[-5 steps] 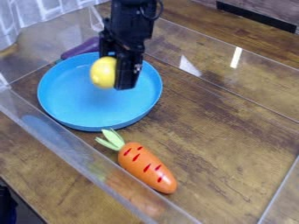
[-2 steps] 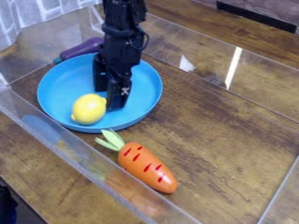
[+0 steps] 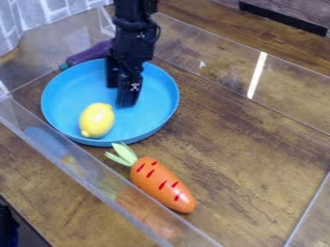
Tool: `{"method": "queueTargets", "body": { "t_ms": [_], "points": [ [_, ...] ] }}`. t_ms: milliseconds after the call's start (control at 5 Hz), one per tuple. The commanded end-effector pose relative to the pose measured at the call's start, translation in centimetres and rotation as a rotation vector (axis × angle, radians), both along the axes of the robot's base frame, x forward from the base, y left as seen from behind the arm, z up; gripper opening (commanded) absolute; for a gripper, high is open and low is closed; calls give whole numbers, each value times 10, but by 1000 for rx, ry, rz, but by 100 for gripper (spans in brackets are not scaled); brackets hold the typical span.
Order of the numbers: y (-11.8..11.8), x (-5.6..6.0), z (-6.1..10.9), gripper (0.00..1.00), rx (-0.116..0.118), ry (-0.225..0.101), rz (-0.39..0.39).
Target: Put the lemon on the blue tray
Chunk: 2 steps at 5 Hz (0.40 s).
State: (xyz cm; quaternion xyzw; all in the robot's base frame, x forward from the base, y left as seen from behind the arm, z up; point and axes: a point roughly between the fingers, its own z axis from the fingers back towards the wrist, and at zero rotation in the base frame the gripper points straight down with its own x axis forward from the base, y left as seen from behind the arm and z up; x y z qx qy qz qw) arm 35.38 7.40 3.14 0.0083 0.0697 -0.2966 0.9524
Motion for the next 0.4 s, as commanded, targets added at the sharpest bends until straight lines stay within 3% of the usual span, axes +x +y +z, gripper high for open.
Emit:
{"method": "queueTargets", "body": {
  "t_ms": [0,200],
  "points": [
    [13,10,4,100,13,-51,-10],
    [15,13,-4,100,13,-49,-29]
  ]
}}
